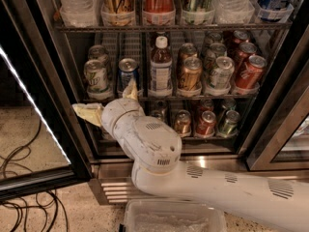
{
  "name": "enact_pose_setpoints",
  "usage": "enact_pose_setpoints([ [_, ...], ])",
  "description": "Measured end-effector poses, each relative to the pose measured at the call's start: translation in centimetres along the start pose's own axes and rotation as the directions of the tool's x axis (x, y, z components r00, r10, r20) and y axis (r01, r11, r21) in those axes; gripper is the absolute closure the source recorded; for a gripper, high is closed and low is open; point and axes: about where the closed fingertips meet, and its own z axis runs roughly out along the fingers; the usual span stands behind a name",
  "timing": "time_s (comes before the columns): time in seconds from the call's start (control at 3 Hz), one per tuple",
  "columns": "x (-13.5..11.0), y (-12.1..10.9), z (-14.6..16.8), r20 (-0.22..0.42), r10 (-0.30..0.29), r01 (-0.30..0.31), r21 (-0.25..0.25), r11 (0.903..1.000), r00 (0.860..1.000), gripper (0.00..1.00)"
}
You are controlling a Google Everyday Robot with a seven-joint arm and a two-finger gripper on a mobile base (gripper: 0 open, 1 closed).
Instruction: Pick pepsi can from middle shelf of fridge
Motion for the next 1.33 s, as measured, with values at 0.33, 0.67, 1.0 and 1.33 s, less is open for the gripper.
enact_pose_setpoints([
  [0.33,0.1,-0.6,0.5,0.025,-0.029,0.028,0.032,0.9991,0.999,0.1],
  [0.67,0.3,-1.7,0.9,0.05,-0.09,0.084,0.106,0.9907,0.995,0.11],
  [1.0,0.7,-3.4,0.7,0.054,-0.145,0.132,0.196,0.9716,0.988,0.14],
  [1.33,1.0,-4.4,0.5,0.052,-0.179,0.16,0.259,0.9527,0.983,0.14],
])
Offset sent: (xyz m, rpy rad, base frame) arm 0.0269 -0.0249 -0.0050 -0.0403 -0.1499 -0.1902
